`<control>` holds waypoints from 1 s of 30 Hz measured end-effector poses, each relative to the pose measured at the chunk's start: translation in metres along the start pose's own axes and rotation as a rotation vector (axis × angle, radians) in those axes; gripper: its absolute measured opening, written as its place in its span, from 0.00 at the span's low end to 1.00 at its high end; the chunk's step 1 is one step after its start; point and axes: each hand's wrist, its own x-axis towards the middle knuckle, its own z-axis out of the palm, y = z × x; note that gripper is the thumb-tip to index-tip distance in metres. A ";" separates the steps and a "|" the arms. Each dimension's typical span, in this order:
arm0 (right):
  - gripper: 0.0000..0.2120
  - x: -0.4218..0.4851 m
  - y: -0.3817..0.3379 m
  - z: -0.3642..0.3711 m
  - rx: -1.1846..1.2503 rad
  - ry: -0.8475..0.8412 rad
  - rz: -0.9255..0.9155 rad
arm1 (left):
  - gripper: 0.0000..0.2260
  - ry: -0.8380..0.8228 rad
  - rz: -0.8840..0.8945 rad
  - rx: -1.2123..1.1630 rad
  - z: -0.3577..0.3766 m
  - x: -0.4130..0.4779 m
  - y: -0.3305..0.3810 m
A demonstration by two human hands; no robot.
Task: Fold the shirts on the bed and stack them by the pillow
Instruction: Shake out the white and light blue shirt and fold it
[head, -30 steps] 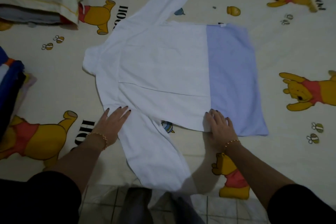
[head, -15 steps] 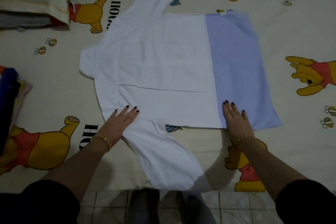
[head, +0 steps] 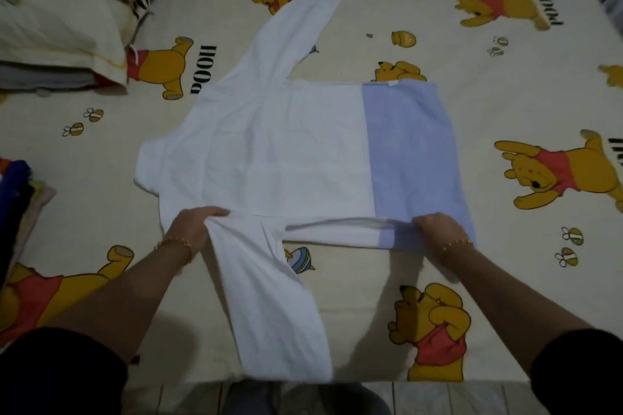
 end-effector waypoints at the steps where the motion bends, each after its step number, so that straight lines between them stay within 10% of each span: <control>1: 0.15 0.014 0.005 -0.012 -0.044 -0.018 0.019 | 0.12 0.001 -0.007 -0.054 -0.006 0.015 0.005; 20: 0.10 0.132 -0.062 -0.062 0.300 0.538 0.069 | 0.17 0.214 -0.158 0.019 -0.026 0.155 -0.016; 30: 0.14 0.087 -0.234 -0.060 0.828 -0.020 -0.012 | 0.15 0.339 0.074 -0.022 -0.038 0.120 -0.011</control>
